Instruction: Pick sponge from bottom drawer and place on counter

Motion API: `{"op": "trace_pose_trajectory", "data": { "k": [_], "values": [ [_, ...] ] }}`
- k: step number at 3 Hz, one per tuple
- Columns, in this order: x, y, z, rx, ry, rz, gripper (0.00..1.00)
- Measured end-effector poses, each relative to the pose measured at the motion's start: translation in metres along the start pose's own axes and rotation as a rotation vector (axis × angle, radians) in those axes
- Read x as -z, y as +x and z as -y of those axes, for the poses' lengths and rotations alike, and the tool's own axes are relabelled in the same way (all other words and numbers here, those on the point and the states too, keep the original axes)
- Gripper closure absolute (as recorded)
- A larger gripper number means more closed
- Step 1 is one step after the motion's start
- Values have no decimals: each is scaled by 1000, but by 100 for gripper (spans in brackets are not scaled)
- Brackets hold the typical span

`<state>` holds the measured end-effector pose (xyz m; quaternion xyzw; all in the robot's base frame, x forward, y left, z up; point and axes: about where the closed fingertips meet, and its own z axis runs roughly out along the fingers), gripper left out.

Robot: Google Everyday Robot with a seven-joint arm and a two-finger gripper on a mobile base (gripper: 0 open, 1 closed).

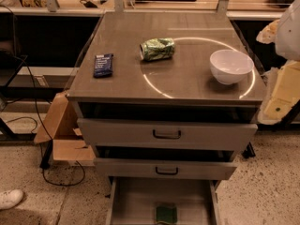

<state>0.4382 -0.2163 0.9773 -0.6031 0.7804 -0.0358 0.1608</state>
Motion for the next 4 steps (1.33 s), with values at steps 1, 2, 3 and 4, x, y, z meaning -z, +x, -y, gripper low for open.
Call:
{"op": "trace_pose_trajectory", "data": {
  "k": [1,2,3,4],
  "values": [
    [1,-3,-6,20,33,-1,0],
    [-21,-5,-21,26,59,-10,0],
    [-69,-15,-38,62,40,-19,0],
    [-94,-18,-48,84,18,-26,0]
  ]
}}
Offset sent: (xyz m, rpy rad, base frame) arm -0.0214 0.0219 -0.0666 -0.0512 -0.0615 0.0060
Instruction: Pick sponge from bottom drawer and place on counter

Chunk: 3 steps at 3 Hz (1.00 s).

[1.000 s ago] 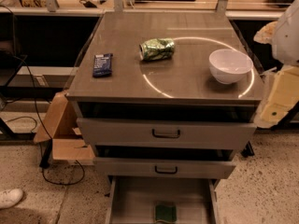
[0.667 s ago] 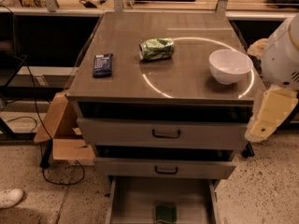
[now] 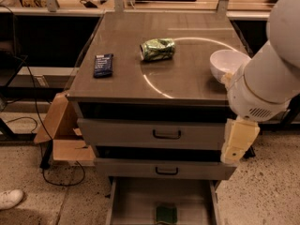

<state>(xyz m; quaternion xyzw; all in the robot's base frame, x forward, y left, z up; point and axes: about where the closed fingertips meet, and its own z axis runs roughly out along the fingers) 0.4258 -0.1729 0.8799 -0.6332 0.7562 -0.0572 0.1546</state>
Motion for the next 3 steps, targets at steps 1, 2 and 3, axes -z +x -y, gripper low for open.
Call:
{"op": "trace_pose_trajectory", "data": {
  "k": [1,2,3],
  "values": [
    [-28,3,-14,3,-48,-6,0],
    [-30,4,-15,4,-52,-7,0],
    [-34,-5,-31,-2,-80,18,0]
  ]
}}
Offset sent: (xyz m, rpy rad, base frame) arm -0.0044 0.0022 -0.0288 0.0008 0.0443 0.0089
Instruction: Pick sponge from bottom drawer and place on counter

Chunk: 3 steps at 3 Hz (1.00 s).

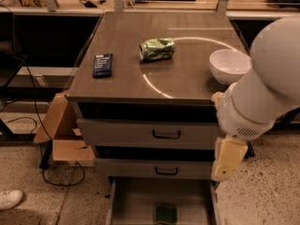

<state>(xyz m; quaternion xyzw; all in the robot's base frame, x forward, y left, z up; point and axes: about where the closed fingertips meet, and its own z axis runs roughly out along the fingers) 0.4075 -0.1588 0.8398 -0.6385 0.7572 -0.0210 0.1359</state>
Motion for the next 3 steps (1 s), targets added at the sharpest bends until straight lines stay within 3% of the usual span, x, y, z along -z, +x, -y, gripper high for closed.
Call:
{"op": "trace_pose_trajectory", "data": {
  "k": [1,2,3],
  "values": [
    [-19,-10,-27,-23,-36,16,0],
    [-64,-31,-52,-41,-97,52,0],
    [-64,-31,-52,-42,-98,52,0]
  ]
}}
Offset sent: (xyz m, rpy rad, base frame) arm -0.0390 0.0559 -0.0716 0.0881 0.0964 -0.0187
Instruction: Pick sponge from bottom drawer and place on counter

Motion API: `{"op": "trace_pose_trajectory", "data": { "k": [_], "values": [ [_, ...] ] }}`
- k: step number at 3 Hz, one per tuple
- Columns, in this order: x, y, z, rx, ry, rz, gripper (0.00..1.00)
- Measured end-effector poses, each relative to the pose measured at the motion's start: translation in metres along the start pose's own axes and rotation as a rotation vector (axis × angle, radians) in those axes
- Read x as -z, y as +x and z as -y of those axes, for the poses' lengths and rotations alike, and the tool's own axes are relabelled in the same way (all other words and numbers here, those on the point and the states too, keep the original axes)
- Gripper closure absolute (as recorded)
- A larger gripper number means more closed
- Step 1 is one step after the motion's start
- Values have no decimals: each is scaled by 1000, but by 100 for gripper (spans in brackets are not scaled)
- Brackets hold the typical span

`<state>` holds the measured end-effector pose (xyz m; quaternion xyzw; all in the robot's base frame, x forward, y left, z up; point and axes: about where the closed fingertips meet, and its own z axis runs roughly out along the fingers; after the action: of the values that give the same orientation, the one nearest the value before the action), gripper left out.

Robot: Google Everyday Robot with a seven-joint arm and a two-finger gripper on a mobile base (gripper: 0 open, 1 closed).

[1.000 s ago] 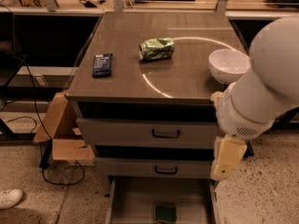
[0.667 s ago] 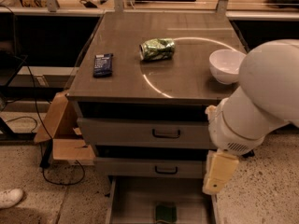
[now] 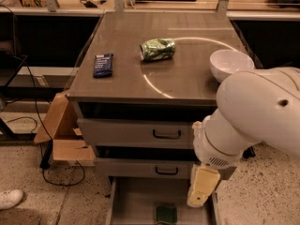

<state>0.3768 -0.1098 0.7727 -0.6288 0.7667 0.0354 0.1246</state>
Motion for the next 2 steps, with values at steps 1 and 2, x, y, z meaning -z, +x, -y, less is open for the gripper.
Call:
{"op": "trace_pose_trajectory", "data": {
  "k": [1,2],
  "values": [
    [-14,0,-11,2,-27,8,0],
    [-43,3,-21,5,-46,20,0]
  ]
}}
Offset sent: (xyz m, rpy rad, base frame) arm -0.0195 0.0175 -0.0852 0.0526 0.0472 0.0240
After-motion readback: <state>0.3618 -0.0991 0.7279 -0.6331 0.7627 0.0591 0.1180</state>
